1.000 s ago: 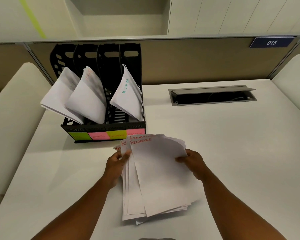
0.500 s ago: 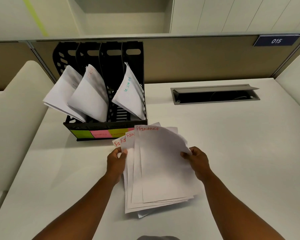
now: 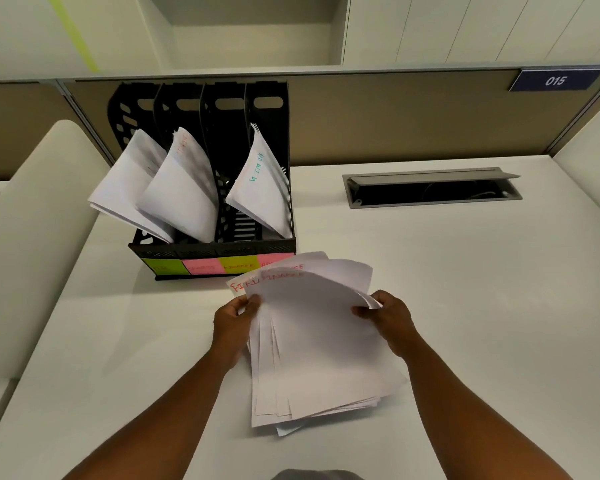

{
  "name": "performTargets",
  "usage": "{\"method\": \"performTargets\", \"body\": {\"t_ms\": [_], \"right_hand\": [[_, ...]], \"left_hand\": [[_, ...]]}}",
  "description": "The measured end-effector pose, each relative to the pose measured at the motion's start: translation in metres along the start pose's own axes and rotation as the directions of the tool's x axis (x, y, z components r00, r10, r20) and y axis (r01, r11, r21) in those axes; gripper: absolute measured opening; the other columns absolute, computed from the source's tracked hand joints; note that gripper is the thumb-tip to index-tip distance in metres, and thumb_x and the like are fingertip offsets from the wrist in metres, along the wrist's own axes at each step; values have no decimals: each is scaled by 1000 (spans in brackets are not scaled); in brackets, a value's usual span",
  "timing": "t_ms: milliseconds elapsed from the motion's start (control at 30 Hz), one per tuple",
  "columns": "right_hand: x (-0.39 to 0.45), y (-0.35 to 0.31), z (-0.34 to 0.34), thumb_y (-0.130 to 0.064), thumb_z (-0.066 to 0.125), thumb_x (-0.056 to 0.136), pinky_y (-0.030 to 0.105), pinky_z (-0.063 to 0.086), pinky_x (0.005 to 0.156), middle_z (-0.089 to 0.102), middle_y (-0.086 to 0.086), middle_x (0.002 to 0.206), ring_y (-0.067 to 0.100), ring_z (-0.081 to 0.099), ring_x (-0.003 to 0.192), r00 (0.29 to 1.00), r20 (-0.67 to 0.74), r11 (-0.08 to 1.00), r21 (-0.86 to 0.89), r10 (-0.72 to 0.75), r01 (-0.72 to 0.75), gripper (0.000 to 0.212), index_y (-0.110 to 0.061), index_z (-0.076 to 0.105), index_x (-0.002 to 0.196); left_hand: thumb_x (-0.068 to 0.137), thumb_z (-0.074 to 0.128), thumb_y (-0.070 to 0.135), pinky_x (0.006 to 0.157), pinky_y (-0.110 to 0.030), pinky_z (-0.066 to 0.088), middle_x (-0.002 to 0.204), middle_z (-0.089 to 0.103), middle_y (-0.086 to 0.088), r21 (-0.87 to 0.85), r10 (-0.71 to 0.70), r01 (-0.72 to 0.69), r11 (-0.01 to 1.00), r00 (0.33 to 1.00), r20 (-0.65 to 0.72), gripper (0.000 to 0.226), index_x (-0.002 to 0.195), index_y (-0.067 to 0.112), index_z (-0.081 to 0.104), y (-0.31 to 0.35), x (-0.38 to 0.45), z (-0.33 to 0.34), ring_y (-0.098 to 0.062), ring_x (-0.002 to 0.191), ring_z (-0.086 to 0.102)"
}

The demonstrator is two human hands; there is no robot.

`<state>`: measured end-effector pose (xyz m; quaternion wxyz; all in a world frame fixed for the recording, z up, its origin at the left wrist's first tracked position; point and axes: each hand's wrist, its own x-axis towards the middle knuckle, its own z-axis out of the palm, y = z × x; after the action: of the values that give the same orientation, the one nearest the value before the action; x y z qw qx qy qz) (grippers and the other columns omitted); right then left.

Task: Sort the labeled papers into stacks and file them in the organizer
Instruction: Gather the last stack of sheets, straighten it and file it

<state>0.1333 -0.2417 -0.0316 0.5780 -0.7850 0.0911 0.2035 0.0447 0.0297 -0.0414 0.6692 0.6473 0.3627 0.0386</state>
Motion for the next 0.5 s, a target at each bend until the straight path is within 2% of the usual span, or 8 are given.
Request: {"method": "performTargets", "body": {"t_ms": [67, 133, 233, 333, 400, 433, 500], "right_hand": [[0, 2, 1, -13, 81, 71, 34, 46, 62, 64, 4, 84, 22, 55, 72, 1000, -17, 1000, 26, -17, 18, 32, -5, 61, 95], [0, 4, -1, -9, 81, 70, 38, 52, 72, 67, 5, 95, 23, 61, 83, 999, -37, 997, 65, -33, 36, 40, -9, 60, 104], [-3, 5, -6, 1, 76, 74, 33, 50, 76, 65, 4, 98, 20, 60, 87, 997, -38, 989, 128, -65, 69, 39, -13, 61, 108], [-5, 8, -12, 4, 73, 73, 35, 50, 79, 69, 6, 91, 21, 62, 84, 996, 25, 980, 183, -86, 80, 30, -21, 70, 91], [-7, 8, -15, -10, 76, 70, 30, 50, 74, 69, 10, 82, 20, 63, 79, 982, 95, 969, 203, -162, 140, 9, -17, 73, 75], [-7, 8, -15, -18, 75, 66, 27, 50, 72, 68, 13, 80, 21, 64, 77, 981, 113, 961, 247, -157, 125, 5, -14, 73, 68], [-7, 7, -14, -13, 61, 73, 27, 49, 71, 66, 15, 79, 26, 63, 78, 988, 131, 944, 329, -83, 36, 19, -10, 70, 57]], "left_hand": [[92, 64, 30, 76, -28, 52, 109, 68, -6, -20, -14, 14, 1000, 1000, -24, 29, 115, 12, 64, 1, 2, 0, -22, 95, 64], [92, 63, 29, 75, -27, 53, 113, 67, -7, -33, -6, 5, 999, 999, -50, 29, 116, 13, 64, 1, 4, -2, -22, 97, 64], [93, 62, 30, 79, -33, 55, 119, 66, -9, -26, -6, 3, 1000, 995, -96, 30, 119, 14, 61, 1, 6, -6, -25, 99, 65], [94, 61, 28, 83, -37, 54, 126, 62, -9, -20, -5, 3, 1000, 990, -138, 36, 126, 13, 56, 2, 6, -6, -25, 101, 62], [94, 61, 27, 85, -39, 55, 130, 60, -9, -31, -11, 6, 1000, 989, -147, 41, 132, 15, 51, 2, 6, -7, -26, 105, 62], [93, 63, 26, 86, -40, 56, 131, 59, -10, -47, -15, 8, 999, 989, -146, 41, 132, 18, 50, 1, 7, -7, -27, 107, 63], [91, 66, 25, 88, -44, 57, 134, 57, -11, -67, -26, 16, 998, 990, -140, 39, 126, 25, 49, 0, 8, -8, -29, 109, 64]]}}
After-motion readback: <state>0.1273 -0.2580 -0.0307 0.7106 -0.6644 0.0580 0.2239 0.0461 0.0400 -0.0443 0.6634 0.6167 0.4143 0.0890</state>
